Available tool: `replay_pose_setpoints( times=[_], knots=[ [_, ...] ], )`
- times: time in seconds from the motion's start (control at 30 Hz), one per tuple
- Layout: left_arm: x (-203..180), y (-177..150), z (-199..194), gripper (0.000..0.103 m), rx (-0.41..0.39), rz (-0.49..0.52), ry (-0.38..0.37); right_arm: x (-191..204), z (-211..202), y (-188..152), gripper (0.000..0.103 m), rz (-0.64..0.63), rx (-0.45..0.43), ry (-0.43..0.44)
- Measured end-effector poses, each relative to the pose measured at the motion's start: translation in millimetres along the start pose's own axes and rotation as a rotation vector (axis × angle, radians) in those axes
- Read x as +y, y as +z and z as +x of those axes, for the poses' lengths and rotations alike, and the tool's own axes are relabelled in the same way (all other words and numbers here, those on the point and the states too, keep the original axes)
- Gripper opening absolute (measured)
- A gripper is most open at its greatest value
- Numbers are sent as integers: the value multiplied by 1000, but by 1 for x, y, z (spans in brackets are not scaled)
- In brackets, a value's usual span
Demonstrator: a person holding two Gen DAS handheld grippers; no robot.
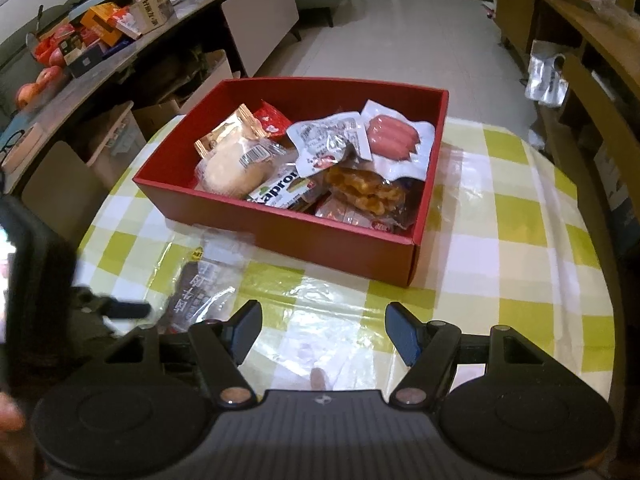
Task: Organize snacks
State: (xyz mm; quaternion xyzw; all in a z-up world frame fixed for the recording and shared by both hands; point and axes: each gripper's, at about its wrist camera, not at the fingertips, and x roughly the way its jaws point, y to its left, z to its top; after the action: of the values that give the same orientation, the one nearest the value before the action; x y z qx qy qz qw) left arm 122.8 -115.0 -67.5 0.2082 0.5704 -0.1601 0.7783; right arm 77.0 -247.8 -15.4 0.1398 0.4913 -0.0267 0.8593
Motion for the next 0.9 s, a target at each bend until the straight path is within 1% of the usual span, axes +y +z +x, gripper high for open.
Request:
replay_pose_setpoints(
  times=[0.03, 0.07, 0.1, 0.13, 0.2, 0.23, 0.3, 0.37, 0.4, 0.47, 0.57, 0.6, 0.63, 0.7, 0.77, 0.87, 0.9],
  knots=[
    [3, 2, 4, 103, -8, -11, -6, -1, 1, 0, 74, 7, 5, 5],
    [8, 5, 7, 103, 8, -40, -50, -2, 4, 0, 74, 28, 7, 20],
    [16, 7, 11, 100, 32, -89, -101, -4, 8, 2, 74, 63, 10, 47],
    [20, 5, 9, 95, 21, -107, -110, -5, 14, 4, 74, 91, 20, 82],
    [17, 1, 4, 90, 9, -63, -109, 0, 29, 10, 74, 138, 56, 150],
    [15, -2, 2, 88, 0, -45, -105, 6, 34, 12, 74, 139, 68, 163],
    [15, -5, -1, 84, -12, -43, -107, 21, 40, 16, 74, 117, 68, 175],
    [20, -5, -1, 82, -8, -59, -128, 33, 45, 18, 74, 98, 78, 189],
    [22, -6, -2, 82, -8, -57, -130, 38, 48, 18, 74, 96, 89, 182],
    [24, -11, -4, 81, -10, -43, -138, 42, 56, 18, 74, 94, 109, 168],
    [24, -16, -8, 80, -15, -23, -156, 39, 66, 17, 74, 155, 142, 205],
    [24, -20, -13, 80, -21, -21, -169, 40, 68, 17, 74, 167, 147, 205],
    [23, -21, -17, 80, -32, -17, -184, 42, 70, 17, 74, 164, 150, 202],
    [23, -21, -26, 80, -57, -8, -190, 47, 73, 16, 74, 151, 161, 200],
    [25, -22, -35, 80, -69, -7, -205, 50, 72, 16, 74, 142, 156, 207],
    [23, -22, -43, 80, -74, 4, -195, 50, 60, 22, 74, 118, 120, 204],
    [21, -20, -45, 80, -81, 10, -188, 50, 55, 24, 69, 113, 101, 203]
  ],
)
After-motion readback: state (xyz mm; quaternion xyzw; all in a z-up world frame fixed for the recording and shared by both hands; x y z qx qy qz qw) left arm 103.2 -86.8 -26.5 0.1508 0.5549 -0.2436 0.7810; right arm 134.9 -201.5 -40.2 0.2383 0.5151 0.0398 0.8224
